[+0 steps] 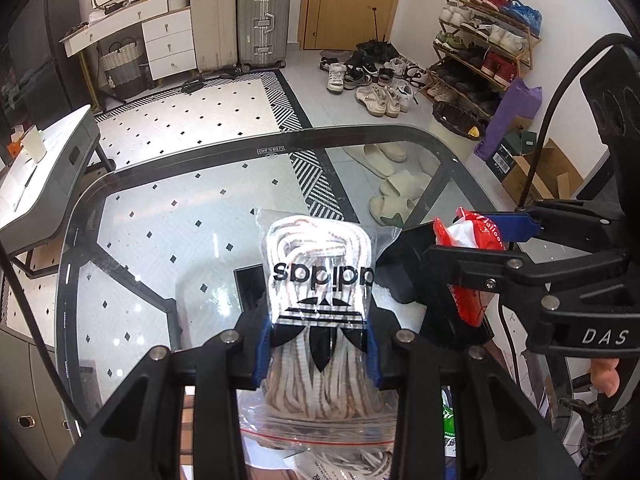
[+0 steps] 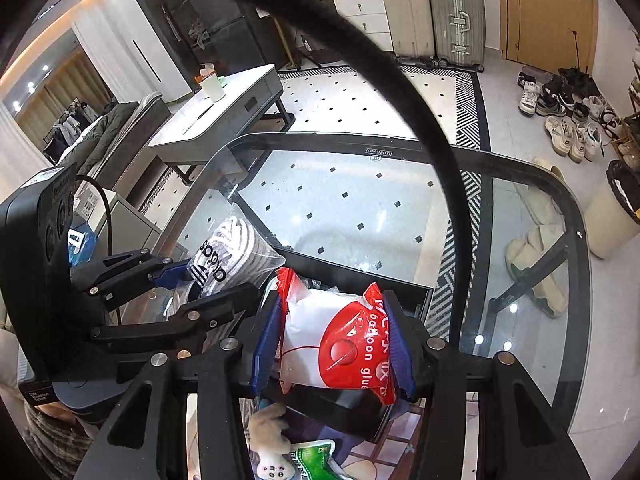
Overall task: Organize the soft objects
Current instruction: 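Carry the adidas bag over the box with the left tool while the right tool drops the red bag inside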
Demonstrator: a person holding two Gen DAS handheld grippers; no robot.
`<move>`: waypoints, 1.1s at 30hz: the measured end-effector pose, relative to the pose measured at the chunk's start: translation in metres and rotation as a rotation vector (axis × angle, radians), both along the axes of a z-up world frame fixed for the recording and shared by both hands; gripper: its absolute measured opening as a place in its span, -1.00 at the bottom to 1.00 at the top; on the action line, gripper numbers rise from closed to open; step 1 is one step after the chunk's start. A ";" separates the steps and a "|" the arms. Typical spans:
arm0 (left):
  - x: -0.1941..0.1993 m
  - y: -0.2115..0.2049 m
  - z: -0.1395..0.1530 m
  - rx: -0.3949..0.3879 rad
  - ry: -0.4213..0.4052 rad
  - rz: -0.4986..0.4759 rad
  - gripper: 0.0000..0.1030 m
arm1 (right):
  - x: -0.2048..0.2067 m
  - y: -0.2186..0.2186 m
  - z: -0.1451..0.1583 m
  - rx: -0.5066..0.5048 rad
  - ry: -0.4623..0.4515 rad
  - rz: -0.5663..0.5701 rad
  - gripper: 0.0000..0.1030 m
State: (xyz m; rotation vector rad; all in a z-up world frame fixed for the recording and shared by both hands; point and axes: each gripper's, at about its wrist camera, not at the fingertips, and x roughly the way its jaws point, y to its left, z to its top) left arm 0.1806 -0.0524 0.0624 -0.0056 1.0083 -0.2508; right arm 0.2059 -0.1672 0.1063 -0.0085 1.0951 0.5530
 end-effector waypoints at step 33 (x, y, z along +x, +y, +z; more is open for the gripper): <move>0.014 -0.003 -0.028 -0.029 0.041 -0.030 -0.07 | 0.025 0.011 -0.045 -0.007 0.079 0.002 0.09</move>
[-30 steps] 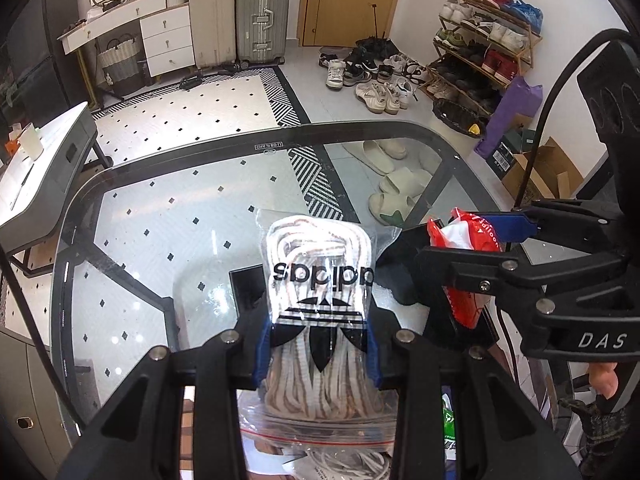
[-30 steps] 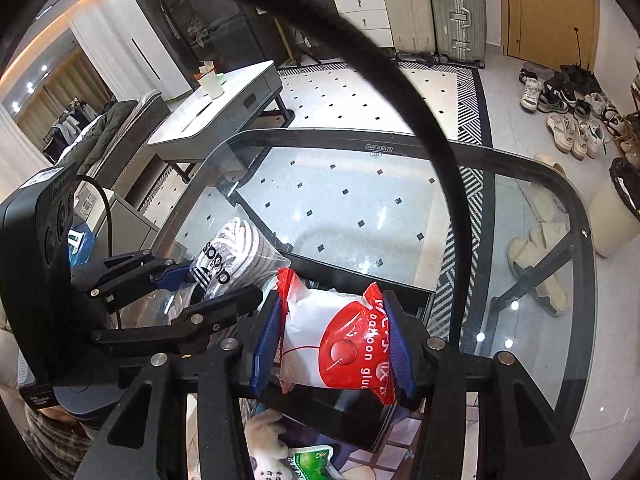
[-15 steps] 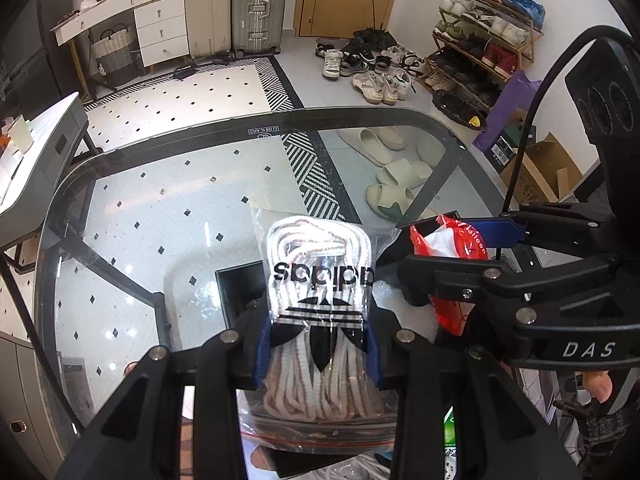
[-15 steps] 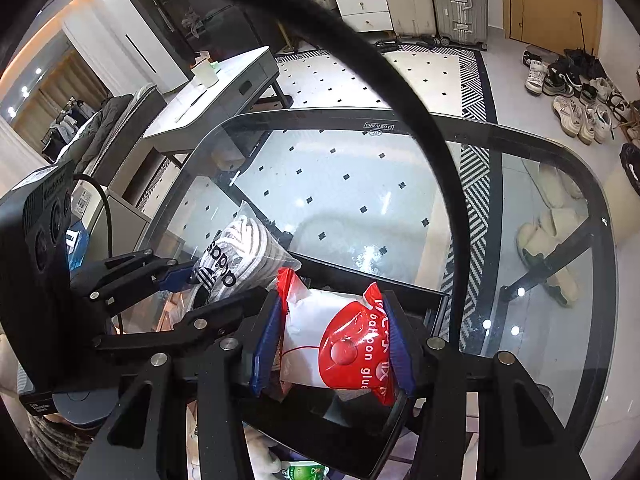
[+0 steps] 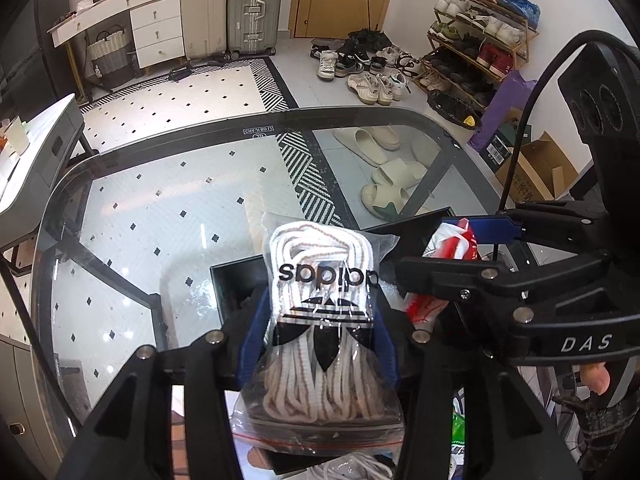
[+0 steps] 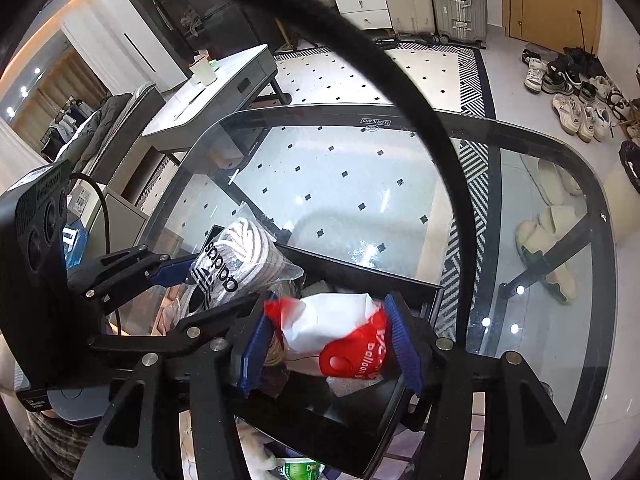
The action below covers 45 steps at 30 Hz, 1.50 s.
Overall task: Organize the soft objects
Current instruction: 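Carry the adidas bag over the box with the left tool while the right tool drops the red bag inside, then open the left tool to drop the adidas lace bag into the black box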
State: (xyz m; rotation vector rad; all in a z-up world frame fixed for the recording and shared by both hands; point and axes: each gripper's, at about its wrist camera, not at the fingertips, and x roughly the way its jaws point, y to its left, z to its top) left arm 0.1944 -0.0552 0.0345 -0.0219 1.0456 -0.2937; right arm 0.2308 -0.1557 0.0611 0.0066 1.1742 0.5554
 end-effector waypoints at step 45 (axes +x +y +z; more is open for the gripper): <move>-0.079 0.026 0.026 0.005 -0.064 0.024 1.00 | -0.084 -0.059 0.022 0.000 -0.048 -0.041 0.99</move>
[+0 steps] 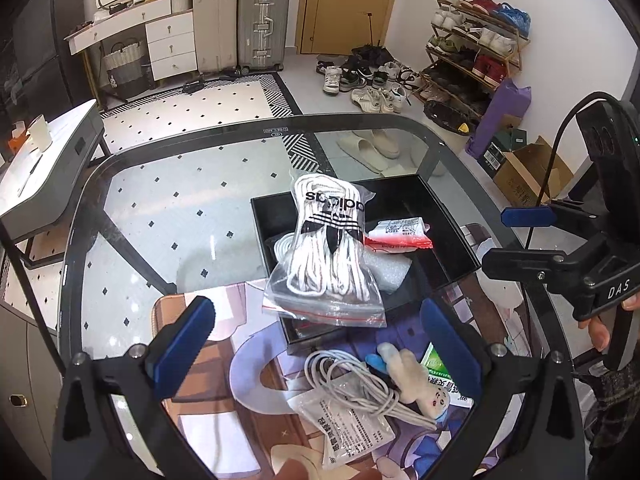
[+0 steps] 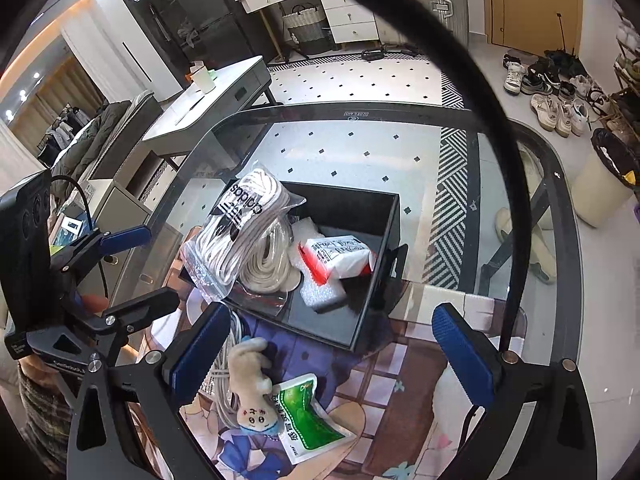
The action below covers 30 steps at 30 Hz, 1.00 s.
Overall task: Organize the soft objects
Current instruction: 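Open the left tool to drop the adidas lace bag into the black box, then grasp the white plush doll with the right tool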
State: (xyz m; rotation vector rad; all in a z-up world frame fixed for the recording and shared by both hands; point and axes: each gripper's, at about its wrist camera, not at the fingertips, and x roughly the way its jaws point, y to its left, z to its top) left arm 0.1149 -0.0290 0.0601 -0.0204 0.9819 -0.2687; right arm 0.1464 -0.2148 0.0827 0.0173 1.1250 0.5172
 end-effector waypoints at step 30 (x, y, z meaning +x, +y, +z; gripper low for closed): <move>-0.052 0.025 -0.037 -0.016 0.069 0.080 1.00 | -0.060 0.057 -0.050 0.017 0.155 0.166 0.74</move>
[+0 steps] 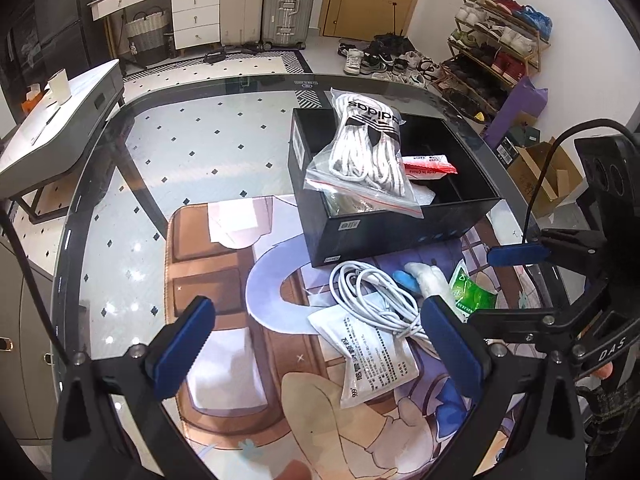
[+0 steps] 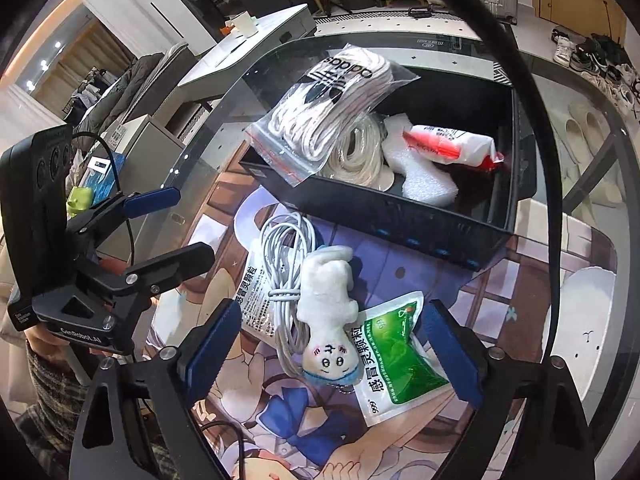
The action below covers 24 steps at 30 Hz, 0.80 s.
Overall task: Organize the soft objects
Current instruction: 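Grasp the white plush doll with the right tool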
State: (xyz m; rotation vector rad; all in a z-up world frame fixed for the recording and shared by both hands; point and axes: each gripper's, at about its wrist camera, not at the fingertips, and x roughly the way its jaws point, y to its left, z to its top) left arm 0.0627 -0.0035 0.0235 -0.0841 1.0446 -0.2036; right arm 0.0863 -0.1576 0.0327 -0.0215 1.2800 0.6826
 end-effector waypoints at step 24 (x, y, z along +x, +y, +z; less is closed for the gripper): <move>-0.003 0.003 -0.015 -0.012 0.039 -0.005 1.00 | 0.006 0.030 -0.035 -0.033 0.055 0.027 -0.10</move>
